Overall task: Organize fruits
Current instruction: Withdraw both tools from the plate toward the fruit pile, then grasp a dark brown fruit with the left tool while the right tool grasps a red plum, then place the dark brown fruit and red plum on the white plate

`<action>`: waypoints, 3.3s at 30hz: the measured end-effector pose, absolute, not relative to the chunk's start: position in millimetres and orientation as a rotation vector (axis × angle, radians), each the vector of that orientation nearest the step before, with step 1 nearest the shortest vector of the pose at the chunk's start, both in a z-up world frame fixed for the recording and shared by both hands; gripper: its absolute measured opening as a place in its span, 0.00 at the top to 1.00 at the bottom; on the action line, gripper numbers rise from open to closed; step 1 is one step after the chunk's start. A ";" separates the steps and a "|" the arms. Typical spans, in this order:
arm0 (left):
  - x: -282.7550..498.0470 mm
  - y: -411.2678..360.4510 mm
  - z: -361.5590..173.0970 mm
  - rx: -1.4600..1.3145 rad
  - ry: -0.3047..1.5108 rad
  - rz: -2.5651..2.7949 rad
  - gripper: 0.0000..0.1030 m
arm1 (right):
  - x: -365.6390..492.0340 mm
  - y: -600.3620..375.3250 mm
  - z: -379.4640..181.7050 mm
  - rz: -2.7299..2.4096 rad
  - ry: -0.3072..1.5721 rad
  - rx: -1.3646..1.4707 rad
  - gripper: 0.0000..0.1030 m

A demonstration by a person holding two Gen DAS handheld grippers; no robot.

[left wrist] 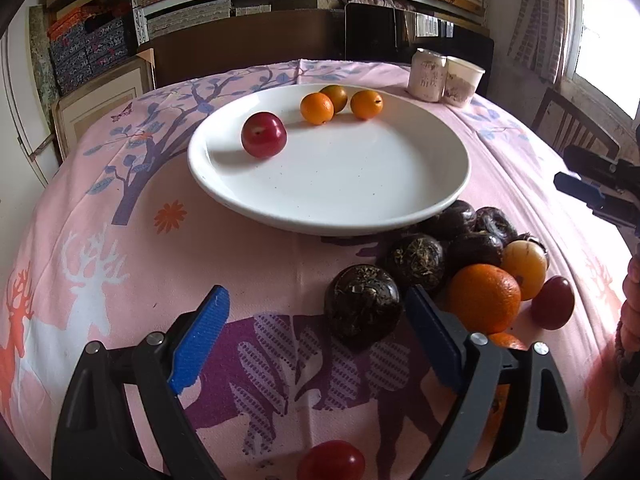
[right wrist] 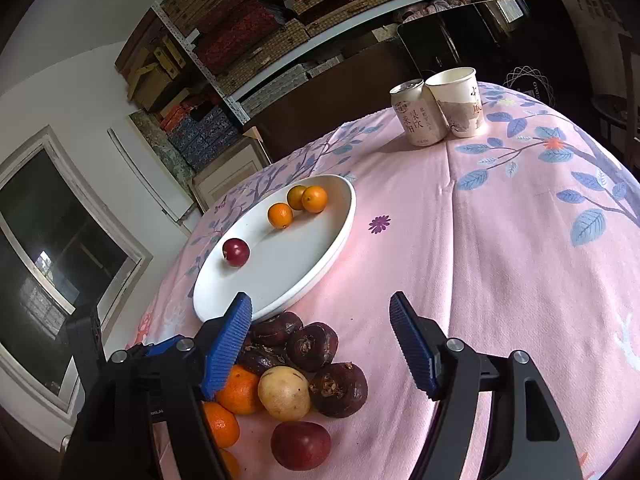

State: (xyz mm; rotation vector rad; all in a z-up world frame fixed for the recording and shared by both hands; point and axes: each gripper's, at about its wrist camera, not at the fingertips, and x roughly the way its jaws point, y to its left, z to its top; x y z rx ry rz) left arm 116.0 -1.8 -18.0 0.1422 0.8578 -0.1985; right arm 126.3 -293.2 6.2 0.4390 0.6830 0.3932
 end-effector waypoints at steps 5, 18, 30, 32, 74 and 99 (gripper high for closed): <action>122.1 1.1 -20.6 0.180 0.859 -0.156 0.06 | 126.1 -290.4 6.8 0.397 0.684 0.423 0.29; 126.8 30.2 -20.5 0.180 0.853 -0.006 0.06 | 76.9 -275.2 -7.6 0.445 0.737 0.271 0.29; 124.9 27.7 -21.8 0.132 0.859 -0.068 0.06 | 66.0 -250.5 -18.2 0.535 0.842 0.182 0.45; 124.2 24.5 -21.9 0.136 0.856 -0.084 0.06 | 69.3 -246.7 -22.4 0.542 0.875 0.174 0.45; 176.0 7.0 17.5 0.071 0.773 -0.162 0.19 | 195.5 -219.7 13.9 0.471 0.759 0.273 0.44; 97.5 41.2 9.4 0.041 0.747 -0.069 0.06 | 104.9 -278.8 -10.4 0.411 0.763 0.308 0.28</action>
